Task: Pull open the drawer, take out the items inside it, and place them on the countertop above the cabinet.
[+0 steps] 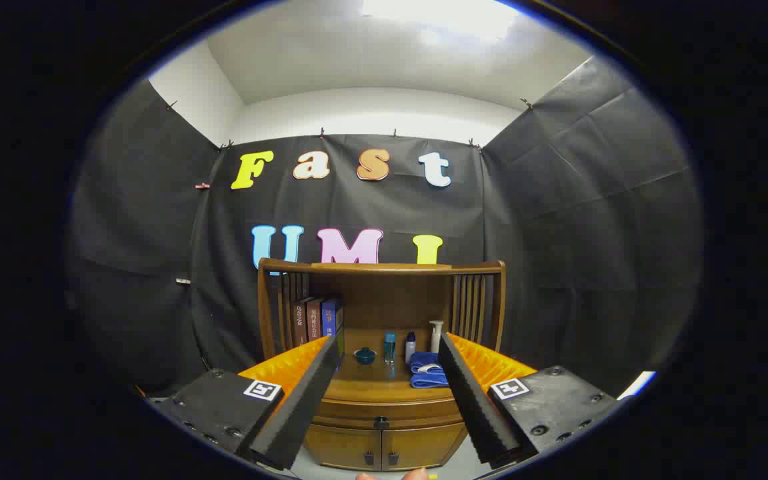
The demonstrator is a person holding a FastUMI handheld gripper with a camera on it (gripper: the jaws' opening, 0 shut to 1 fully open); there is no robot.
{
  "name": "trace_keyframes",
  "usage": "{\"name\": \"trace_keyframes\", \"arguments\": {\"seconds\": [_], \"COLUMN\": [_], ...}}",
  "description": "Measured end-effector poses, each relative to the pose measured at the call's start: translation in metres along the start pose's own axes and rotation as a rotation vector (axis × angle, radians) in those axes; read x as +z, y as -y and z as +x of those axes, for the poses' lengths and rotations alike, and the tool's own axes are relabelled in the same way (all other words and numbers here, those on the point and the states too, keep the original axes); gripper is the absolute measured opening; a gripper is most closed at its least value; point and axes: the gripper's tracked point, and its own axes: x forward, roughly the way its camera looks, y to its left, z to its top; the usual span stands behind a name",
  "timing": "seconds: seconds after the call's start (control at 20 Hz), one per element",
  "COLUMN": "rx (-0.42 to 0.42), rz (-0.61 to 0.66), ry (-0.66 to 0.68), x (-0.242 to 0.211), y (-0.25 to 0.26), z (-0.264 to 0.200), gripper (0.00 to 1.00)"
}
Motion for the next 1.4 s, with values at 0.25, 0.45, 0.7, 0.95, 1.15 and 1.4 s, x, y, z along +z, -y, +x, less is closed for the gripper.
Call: {"name": "trace_keyframes", "arguments": {"seconds": [0.25,0.45,0.7,0.95,1.15,1.4], "rx": [0.007,0.011,0.01,0.01,0.011,0.019], "rz": [-0.006,-0.004,-0.005,-0.006,-0.006,0.029], "ry": [0.004,0.005,0.012,0.014,0.039,0.074], "x": [0.001,0.0,0.001,-0.001,-0.003,-0.021], "y": [-0.001,-0.002,-0.001,0.0,0.0,-0.007], "z": [0.0,0.0,-0.001,0.0,0.01,0.051], "gripper": [0.98,0.98,0.98,0.98,0.98,0.98]}}
